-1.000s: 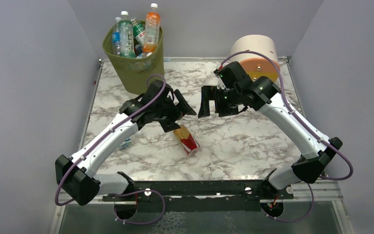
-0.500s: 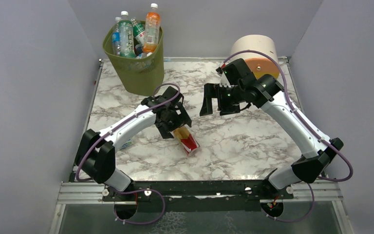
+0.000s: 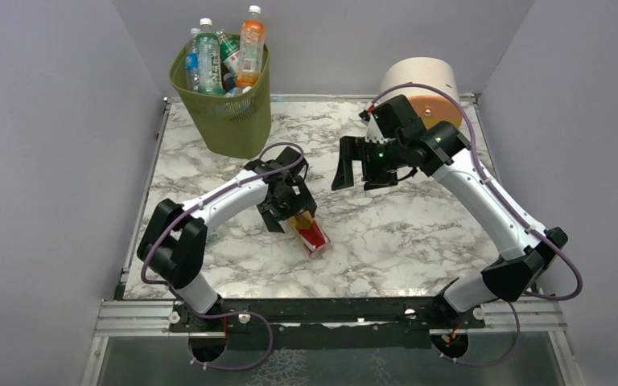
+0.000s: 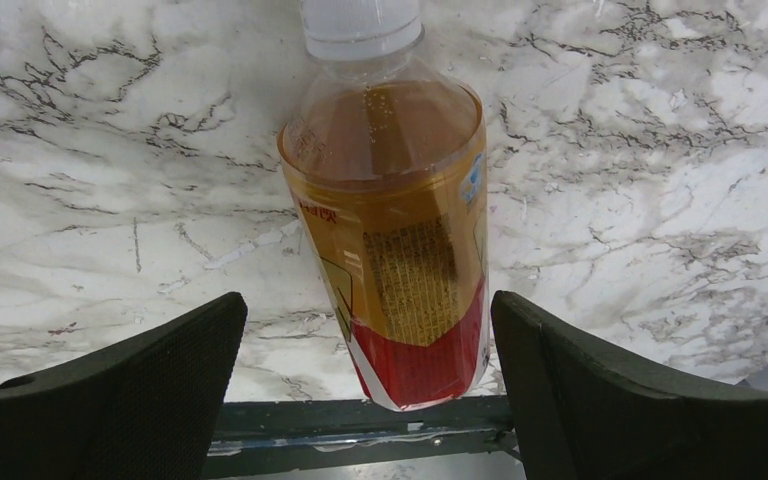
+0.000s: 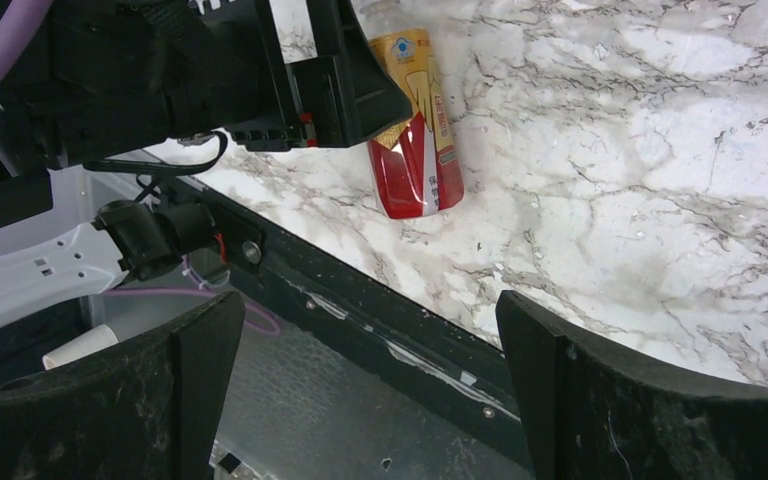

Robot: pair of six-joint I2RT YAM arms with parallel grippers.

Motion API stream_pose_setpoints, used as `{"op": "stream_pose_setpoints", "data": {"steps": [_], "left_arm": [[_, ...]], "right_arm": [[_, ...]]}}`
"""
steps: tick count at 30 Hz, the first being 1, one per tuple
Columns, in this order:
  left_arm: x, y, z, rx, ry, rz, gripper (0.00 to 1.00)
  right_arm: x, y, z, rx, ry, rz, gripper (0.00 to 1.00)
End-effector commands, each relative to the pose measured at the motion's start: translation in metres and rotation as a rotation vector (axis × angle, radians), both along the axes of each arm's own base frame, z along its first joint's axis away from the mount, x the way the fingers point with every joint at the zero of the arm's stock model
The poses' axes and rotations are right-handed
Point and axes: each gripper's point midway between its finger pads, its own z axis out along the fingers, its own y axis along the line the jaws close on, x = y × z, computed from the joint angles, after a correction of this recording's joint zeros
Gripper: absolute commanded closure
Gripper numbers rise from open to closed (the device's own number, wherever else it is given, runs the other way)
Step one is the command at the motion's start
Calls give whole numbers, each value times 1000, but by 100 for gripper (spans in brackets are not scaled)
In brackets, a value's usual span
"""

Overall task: Put the plastic bottles in the bin
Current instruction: Pick up the plastic bottle at the center of the board.

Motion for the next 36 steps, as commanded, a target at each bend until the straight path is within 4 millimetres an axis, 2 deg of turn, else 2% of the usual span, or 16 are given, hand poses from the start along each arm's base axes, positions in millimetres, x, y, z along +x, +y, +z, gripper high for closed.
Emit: {"op": "stream_pose_setpoints", "data": {"steps": [1,8,14,16,25,32,36], "left_arm": [[10,-4,-2,8,-19,-12,1],[15,-9,-12,8,-18,-27,1],[22,-12,-9,7,-39,-42,2],[23,-12,-18,20,-21,-46,3],[24,-14,-21,24,-23,-69,18],[29,-17,-14,13,-44,-93,40],[32,-20,-7,-3,-61,-99,42]], "right_arm": [[0,4,-3,22,8,28,1],[1,1,-4,22,14,25,1],[2,0,-5,23,19,24,1],[3,0,-5,25,19,24,1],[3,-1,-7,29,29,20,1],[5,0,-9,33,35,19,0],[6,-1,-8,33,34,17,1]]}}
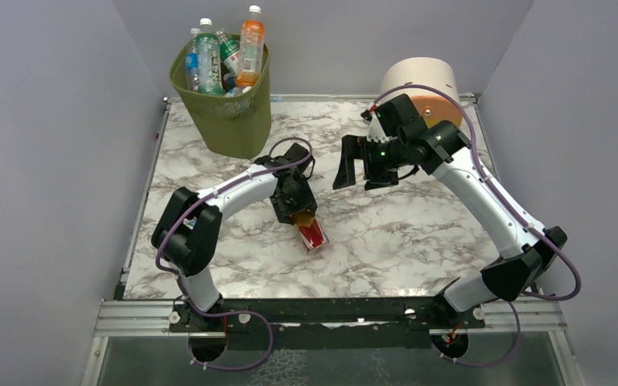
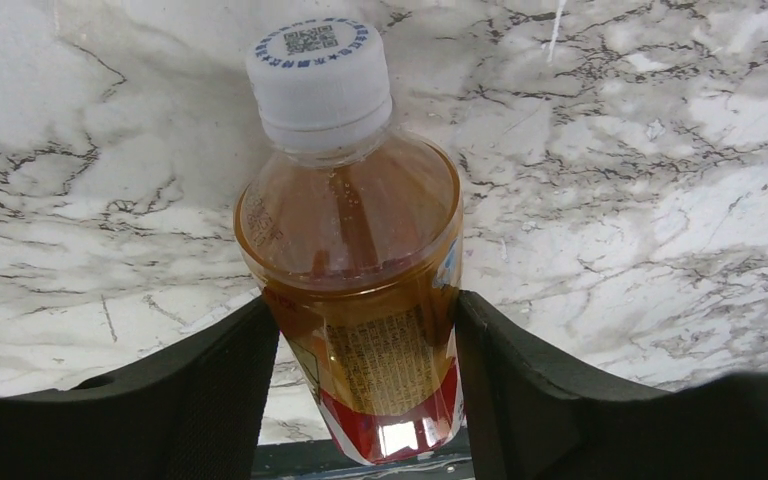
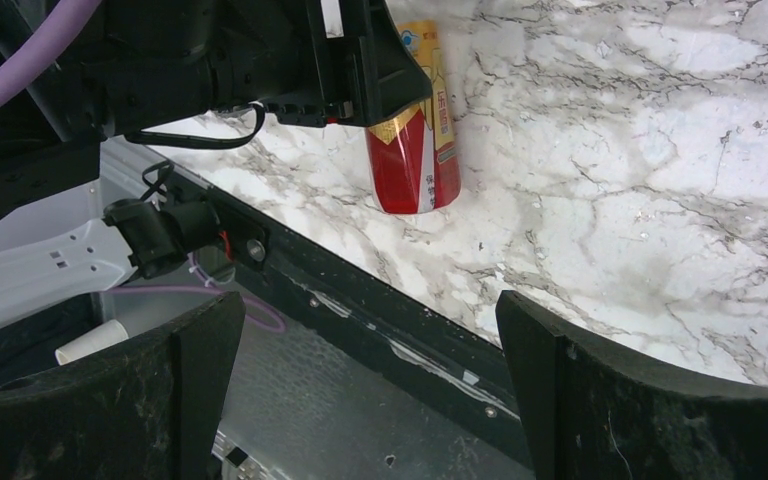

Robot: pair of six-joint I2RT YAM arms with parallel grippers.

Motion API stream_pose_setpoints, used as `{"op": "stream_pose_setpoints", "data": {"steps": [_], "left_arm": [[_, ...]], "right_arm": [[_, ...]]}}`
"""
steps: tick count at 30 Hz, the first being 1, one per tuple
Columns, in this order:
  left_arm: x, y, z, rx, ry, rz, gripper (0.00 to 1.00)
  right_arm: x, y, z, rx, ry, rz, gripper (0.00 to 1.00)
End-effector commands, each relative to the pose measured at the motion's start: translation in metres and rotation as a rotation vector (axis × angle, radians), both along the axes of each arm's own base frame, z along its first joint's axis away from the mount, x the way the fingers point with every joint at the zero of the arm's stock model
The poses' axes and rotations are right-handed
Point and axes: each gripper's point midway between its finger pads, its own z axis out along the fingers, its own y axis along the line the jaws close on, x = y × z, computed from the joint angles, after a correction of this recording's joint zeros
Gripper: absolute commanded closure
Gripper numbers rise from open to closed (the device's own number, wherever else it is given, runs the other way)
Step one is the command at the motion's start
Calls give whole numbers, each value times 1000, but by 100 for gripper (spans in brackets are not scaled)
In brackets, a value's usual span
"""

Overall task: Put the plastic bottles in the bin
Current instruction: Pick up the plastic bottle at the center of the board.

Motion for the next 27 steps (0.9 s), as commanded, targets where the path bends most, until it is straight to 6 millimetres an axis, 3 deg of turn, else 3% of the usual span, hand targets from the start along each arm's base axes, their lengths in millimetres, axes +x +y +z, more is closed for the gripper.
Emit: {"op": "stream_pose_setpoints", "data": {"steps": [1,15,27], "left_arm": [[12,-9,15,-28,-49,-25,42],[36,-19,63,-59,-160,-56,41],[86,-19,153,-38,-381,-79,40]], "right_arm": [[2,3,-3,15,9,18,1],[10,3,13,27,-19,17,1],[24,1,48,41,-79,-1,1]]}}
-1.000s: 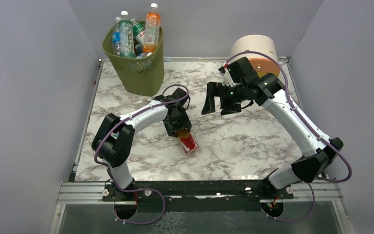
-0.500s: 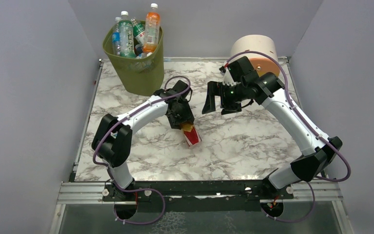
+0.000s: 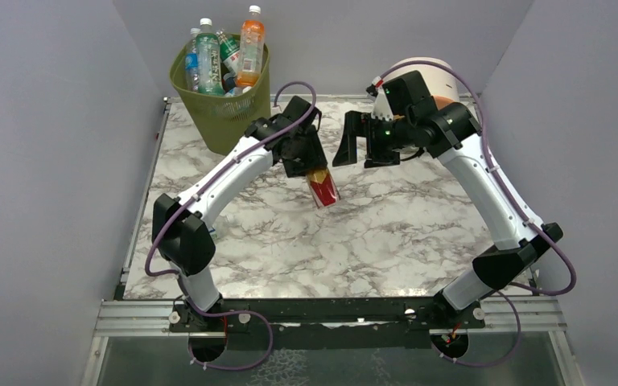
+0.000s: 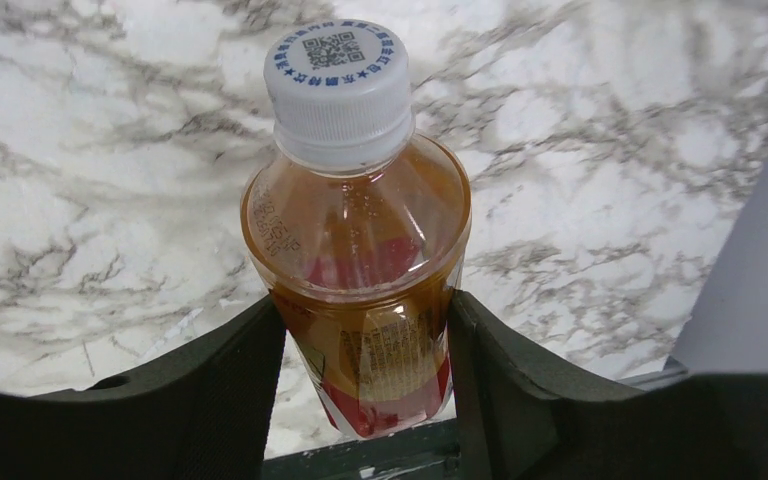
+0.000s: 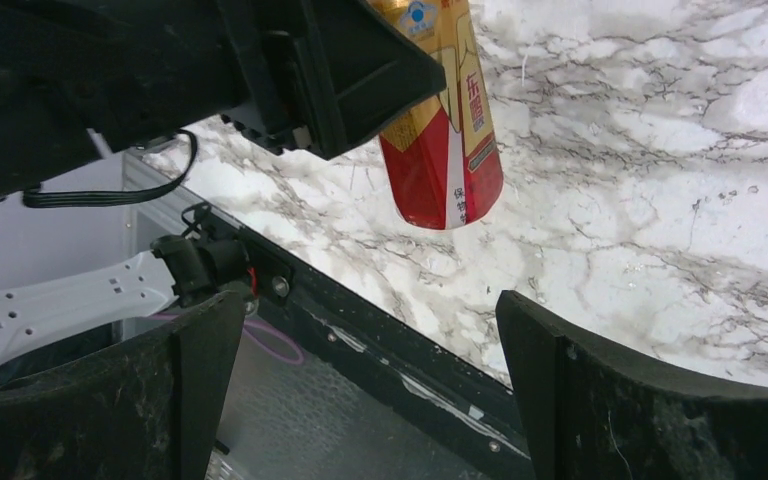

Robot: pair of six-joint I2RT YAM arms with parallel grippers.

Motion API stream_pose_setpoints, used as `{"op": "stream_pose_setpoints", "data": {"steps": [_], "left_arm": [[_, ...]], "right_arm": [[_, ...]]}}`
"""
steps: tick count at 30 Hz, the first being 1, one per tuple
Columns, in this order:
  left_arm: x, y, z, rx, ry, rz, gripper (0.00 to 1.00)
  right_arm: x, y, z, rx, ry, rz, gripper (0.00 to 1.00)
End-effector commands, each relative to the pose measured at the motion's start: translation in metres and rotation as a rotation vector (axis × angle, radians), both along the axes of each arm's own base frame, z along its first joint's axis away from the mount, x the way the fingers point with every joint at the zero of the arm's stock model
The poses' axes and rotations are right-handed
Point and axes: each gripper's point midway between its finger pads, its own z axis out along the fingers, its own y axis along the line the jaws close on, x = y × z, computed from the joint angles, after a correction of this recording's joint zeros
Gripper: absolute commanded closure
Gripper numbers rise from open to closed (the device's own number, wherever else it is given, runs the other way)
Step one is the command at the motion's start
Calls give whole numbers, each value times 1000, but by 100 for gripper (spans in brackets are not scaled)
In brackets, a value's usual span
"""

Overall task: Put the plastic bottles in the bin
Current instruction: Pick up the plastic bottle at the center of the board, then place the plastic bottle in the trash bin.

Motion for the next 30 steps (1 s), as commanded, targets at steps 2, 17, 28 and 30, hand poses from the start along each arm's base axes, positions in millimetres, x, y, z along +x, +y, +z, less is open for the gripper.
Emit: {"op": "stream_pose_setpoints", "data": {"steps": [2,17,28,30], "left_arm": [[31,10,55,20,-141,8,40],[110,95,191,-74,-506,191,39],[150,163,271,-190,-763,326,39],[157,169,281,-205,-806,336,39]], "right_arm": [[-3,-5,10,-2,0,5,1],[-11,-14,8,7,-2,-19,1],[-13,-15,3,2,8,-17,1],[-13,-16,1,-1,14,-16,0]]}}
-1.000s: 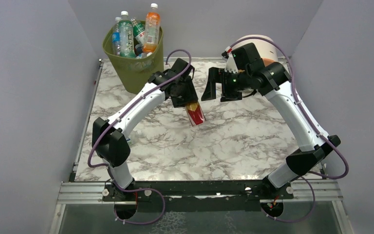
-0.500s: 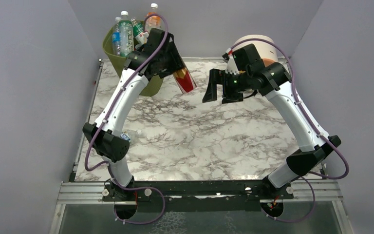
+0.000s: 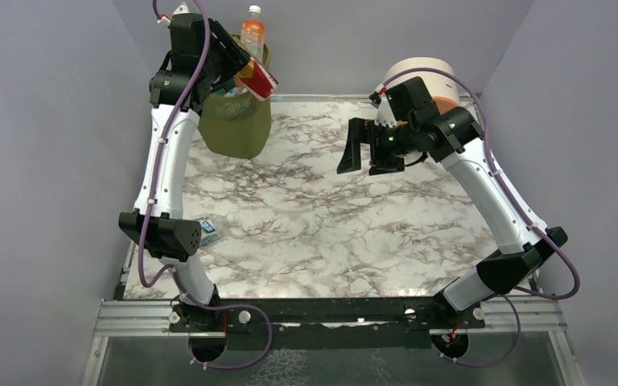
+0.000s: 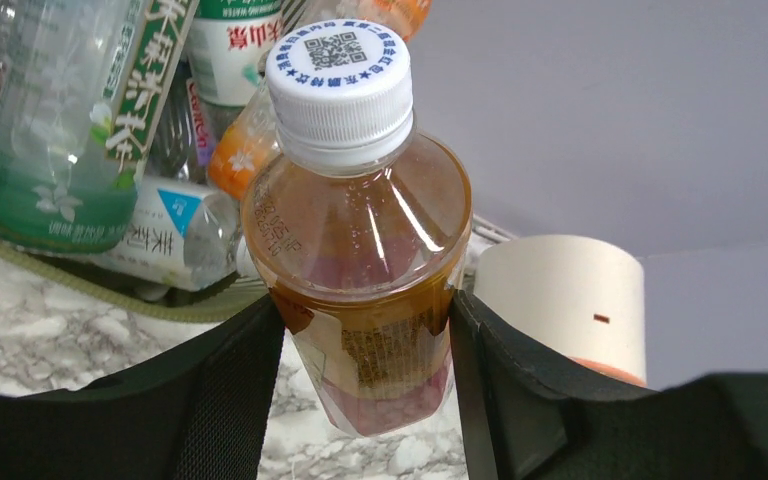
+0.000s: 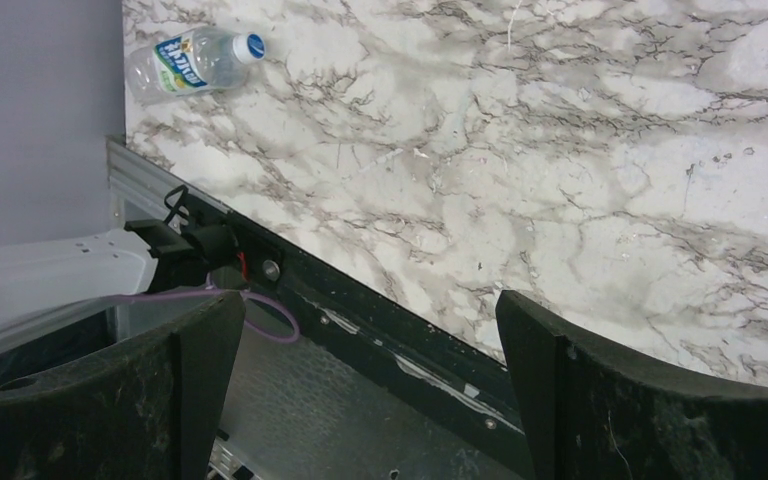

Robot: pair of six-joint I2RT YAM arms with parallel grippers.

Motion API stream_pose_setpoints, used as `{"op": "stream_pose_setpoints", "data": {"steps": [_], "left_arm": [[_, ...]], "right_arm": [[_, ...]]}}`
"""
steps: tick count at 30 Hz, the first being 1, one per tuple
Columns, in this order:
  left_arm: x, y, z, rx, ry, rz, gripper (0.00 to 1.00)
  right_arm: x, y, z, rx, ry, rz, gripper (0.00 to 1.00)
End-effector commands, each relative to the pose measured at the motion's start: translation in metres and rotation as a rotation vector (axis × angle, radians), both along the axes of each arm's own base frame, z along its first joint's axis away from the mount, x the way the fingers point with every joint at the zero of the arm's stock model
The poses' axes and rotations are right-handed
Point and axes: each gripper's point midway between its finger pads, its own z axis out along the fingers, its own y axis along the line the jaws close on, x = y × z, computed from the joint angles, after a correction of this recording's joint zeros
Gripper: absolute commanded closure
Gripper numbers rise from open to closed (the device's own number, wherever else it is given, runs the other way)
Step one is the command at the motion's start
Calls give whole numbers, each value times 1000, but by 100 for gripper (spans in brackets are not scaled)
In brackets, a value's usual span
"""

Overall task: Put the plastic bottles in the bin
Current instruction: Place the plastic bottle in the trash bin.

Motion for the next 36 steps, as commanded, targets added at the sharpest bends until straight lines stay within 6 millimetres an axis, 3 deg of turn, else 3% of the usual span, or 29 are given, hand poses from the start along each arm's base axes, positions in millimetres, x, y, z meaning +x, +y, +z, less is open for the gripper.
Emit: {"op": "stream_pose_setpoints", "data": {"steps": [1,8,13,17,23,36], "left_arm": [[8,6,59,-46,-205,-18,39],[29,33,80,11,-313,48,38],[41,53,83,87,-353,112,37],[50,63,73,137,-339,137,37],[58,71,44,184,-273,154,37],[59,80,-2,245,-139,167,36]], "right_arm": [[-3,-4,6,15,-12,-1,1],[-1,-4,2,11,-4,-3,1],[-2,-4,-1,12,4,-4,1],[-2,-5,-4,10,9,-4,1],[0,-7,-7,6,14,-9,1],[2,-11,-15,4,33,-15,1]]}}
